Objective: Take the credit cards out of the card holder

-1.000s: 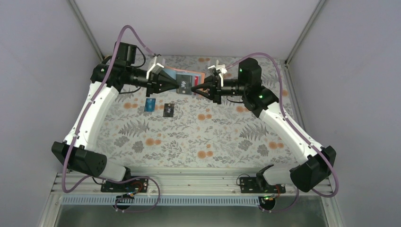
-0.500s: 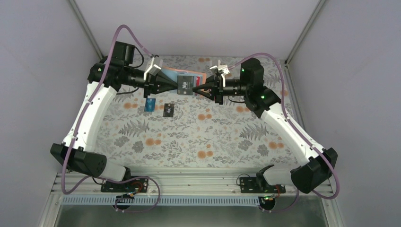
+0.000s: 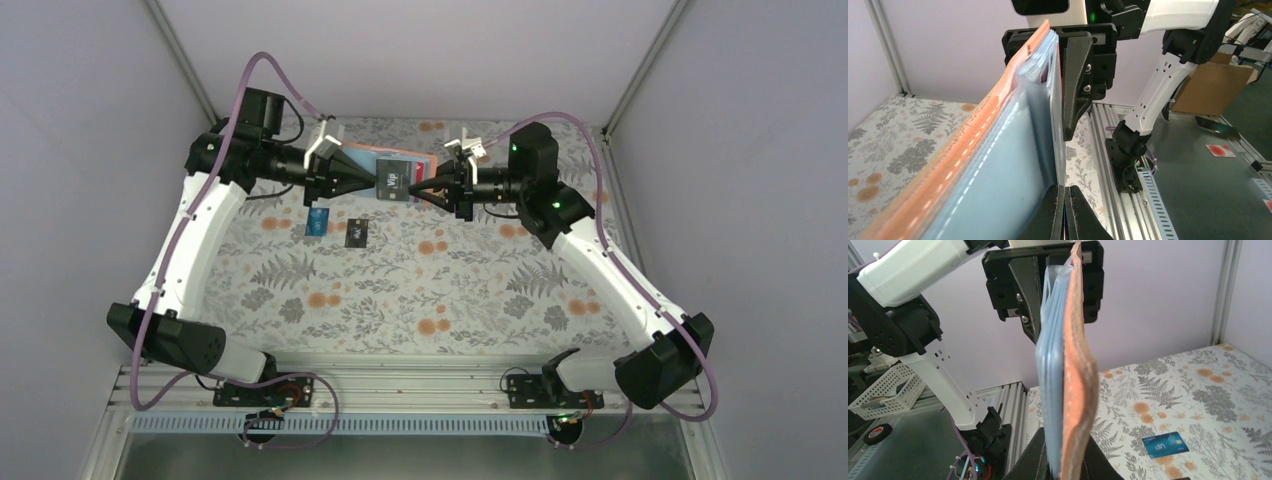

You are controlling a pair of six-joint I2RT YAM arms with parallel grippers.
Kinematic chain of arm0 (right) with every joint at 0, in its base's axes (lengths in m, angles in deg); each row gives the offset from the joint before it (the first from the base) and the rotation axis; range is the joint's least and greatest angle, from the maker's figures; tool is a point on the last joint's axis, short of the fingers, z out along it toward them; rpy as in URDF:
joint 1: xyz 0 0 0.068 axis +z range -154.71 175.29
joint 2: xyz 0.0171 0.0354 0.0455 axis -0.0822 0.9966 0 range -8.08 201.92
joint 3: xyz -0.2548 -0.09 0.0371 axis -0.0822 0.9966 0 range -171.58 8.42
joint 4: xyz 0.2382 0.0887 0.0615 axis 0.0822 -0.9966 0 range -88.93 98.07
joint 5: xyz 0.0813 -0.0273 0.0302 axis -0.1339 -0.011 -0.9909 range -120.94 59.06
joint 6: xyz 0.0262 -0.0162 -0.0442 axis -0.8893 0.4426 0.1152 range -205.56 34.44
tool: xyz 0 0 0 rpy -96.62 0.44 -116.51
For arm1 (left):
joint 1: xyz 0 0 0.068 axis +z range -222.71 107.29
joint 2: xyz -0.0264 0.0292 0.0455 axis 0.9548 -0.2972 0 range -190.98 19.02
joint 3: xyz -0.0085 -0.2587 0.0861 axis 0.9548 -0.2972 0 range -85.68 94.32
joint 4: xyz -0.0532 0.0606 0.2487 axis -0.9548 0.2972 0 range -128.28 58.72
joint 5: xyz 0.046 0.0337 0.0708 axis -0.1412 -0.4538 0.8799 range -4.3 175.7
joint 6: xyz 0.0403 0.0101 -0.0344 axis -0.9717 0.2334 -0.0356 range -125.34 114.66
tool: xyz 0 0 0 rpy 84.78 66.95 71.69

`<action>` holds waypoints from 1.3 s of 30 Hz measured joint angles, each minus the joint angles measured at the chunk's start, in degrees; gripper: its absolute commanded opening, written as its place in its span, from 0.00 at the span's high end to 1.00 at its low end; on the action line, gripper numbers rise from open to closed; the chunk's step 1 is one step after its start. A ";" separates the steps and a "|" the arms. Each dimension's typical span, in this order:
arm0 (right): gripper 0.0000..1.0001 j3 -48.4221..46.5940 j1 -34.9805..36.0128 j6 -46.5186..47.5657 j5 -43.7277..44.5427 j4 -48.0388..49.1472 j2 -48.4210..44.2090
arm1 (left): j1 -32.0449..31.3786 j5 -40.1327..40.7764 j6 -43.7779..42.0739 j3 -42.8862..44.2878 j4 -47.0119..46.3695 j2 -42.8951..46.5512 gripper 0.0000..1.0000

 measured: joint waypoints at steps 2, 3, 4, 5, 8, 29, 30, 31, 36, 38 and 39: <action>0.96 0.00 -0.26 0.17 0.02 -0.61 -0.02 | 0.37 0.07 -0.15 0.00 0.17 0.00 0.98; 0.96 0.00 -0.48 0.20 0.04 -0.85 -0.02 | 0.63 0.09 -0.22 0.02 0.22 0.00 0.98; 0.96 0.00 -0.79 0.26 0.11 -1.18 -0.02 | 0.85 0.20 -0.26 0.13 0.37 0.00 0.98; 0.96 0.00 -1.05 0.33 0.13 -1.42 -0.02 | 1.07 0.37 -0.33 0.24 0.50 0.00 0.97; 0.96 0.07 -1.36 0.39 0.07 -1.64 -0.04 | 1.33 0.66 -0.55 0.46 0.55 0.02 0.90; 0.88 0.09 -1.53 0.81 -1.42 -1.90 -0.09 | -3.48 3.50 4.57 0.81 -4.94 -1.60 0.98; 0.85 0.09 -1.62 0.90 -1.42 -1.90 -0.09 | -3.48 3.43 4.57 0.81 -4.90 -1.60 0.98; 0.84 0.09 -1.62 0.94 -1.42 -1.92 -0.09 | -3.48 3.37 4.55 0.81 -4.81 -1.60 0.98; 0.81 0.09 -1.90 1.29 -1.33 -2.10 -0.09 | -3.48 3.28 4.52 0.92 -4.33 -1.60 0.98; 0.88 0.09 -2.12 1.29 -1.31 -2.12 -0.17 | -3.43 3.28 4.44 0.94 -4.15 -1.60 0.98; 0.91 0.09 -2.23 1.29 -1.31 -2.12 -0.24 | -3.43 3.30 4.33 0.94 -4.09 -1.60 0.98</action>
